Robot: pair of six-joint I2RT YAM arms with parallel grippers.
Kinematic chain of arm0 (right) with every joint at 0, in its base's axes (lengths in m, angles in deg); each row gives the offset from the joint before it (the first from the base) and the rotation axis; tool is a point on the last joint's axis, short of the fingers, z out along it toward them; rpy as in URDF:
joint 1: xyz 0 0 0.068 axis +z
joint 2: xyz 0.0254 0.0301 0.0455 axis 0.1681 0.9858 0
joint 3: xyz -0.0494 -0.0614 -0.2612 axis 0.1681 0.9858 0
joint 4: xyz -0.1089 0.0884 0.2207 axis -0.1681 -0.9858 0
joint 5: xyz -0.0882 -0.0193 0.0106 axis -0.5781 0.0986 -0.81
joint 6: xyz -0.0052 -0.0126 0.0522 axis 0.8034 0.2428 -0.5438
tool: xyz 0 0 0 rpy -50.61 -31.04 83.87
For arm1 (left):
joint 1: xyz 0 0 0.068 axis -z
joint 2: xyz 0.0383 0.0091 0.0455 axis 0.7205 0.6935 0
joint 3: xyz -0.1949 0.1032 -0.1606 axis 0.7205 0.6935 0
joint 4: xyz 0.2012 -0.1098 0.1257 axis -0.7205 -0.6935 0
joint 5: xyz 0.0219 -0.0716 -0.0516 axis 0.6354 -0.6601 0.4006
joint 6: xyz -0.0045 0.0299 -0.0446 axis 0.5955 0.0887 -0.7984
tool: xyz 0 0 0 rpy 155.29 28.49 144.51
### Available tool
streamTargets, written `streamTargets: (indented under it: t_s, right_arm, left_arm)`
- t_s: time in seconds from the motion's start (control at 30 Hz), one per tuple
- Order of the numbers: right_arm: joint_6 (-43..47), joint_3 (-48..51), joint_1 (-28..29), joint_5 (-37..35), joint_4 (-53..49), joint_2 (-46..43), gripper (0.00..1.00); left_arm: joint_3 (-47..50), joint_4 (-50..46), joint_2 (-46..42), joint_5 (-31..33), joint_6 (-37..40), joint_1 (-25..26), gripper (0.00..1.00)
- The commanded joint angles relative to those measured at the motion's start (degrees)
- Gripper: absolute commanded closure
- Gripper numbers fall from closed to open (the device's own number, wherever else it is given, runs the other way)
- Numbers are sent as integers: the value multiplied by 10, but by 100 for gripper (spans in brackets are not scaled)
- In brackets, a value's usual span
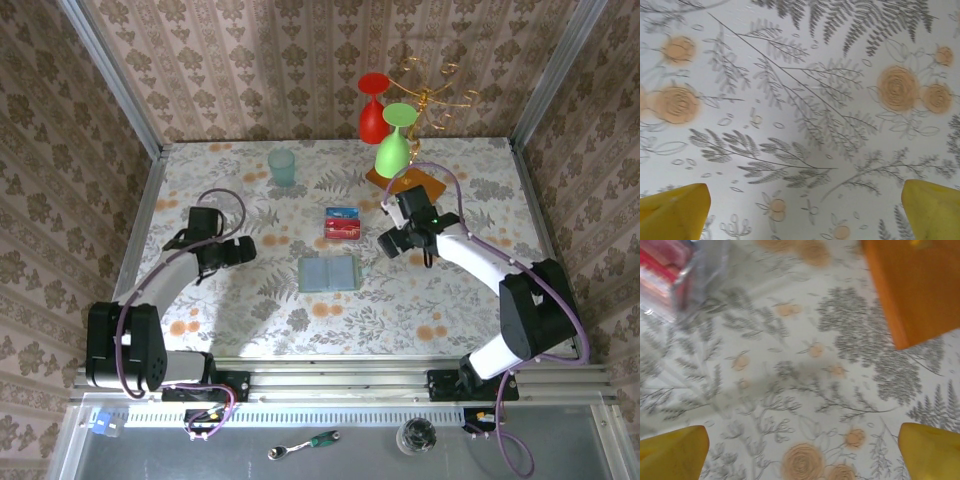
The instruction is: Take the credit cards out of the card holder
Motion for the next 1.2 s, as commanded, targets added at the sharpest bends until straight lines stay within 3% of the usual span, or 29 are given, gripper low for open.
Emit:
streamTargets:
  t_s: [0.0,0.17,0.37,0.57,0.77,0.97,1.17]
  right_arm:
    - [-66,26,-27,-36,73,-22,0]
    - [-85,61,-74,-63,143,-21,0]
    - [-135,107,-137,-62,251,-11,0]
    - [-168,157,-174,-59,366,3,0]
    - [-172,187,-176,-41,432,13,0]
    - [-153,238,-174,-6,509,-7,0]
    - [-139,269,-171,17,560,-15,0]
  left_arm:
    - [19,22,-19,78,23,-6,0]
    - [50,55,-61,146,32,-26,0]
    - [81,120,-102,157,35,-83,0]
    - [142,266,-107,211,131,-87,0]
    - [236,468,-96,190,161,-95,0]
    - [248,550,-70,139,166,-101,0]
    - [242,636,-13,129,177,-101,0]
